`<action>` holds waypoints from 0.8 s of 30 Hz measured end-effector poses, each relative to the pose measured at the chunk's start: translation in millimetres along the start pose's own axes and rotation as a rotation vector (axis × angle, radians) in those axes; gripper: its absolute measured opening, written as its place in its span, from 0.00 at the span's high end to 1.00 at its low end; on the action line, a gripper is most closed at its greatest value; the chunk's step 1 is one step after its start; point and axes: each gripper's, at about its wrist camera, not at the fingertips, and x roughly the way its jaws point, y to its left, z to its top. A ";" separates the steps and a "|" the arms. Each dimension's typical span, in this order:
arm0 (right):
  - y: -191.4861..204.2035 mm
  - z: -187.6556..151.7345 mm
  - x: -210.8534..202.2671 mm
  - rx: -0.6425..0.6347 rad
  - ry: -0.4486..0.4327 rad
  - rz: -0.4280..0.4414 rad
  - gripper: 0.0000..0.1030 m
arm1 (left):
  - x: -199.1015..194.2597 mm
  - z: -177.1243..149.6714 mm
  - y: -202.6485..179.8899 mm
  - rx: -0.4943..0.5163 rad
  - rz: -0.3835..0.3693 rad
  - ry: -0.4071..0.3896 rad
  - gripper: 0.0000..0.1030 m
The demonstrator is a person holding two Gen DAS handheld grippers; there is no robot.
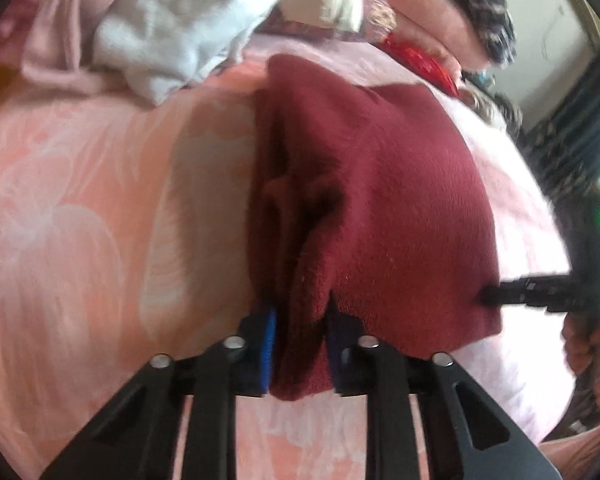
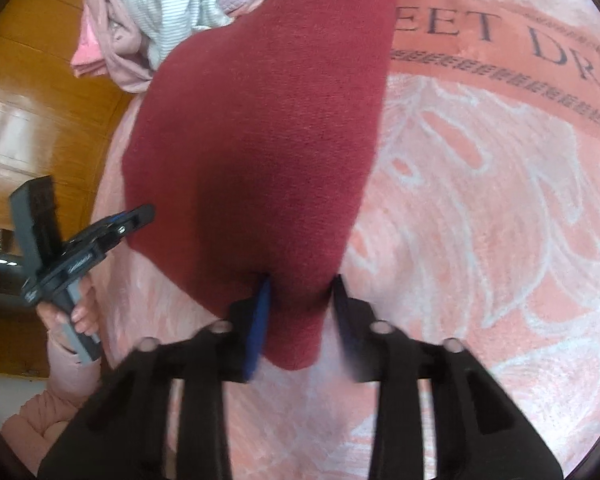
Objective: Fold small clothes
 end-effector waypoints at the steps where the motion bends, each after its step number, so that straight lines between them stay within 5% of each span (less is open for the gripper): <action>1: 2.5 0.0 -0.6 -0.011 -0.003 -0.003 0.77 | -2.0 1.8 2.5 -0.012 -0.010 -0.005 0.87; 11: 12.4 -1.6 12.6 -0.046 -0.007 -0.071 0.72 | 17.0 6.2 7.9 0.002 0.004 -0.009 0.87; 14: 17.2 2.3 -7.1 -0.044 -0.038 -0.104 0.62 | 11.1 9.4 -1.5 0.017 0.023 0.001 0.75; 18: 10.2 16.5 -36.9 0.021 -0.142 -0.187 0.60 | -13.2 24.1 -14.1 0.009 0.030 -0.067 0.27; 21: 2.3 34.5 -50.2 0.080 -0.214 -0.264 0.59 | -17.0 48.8 -22.3 0.013 0.027 -0.101 0.26; 24: -7.0 52.8 -46.4 0.141 -0.227 -0.234 0.58 | -1.8 81.9 -25.2 -0.003 0.061 -0.110 0.27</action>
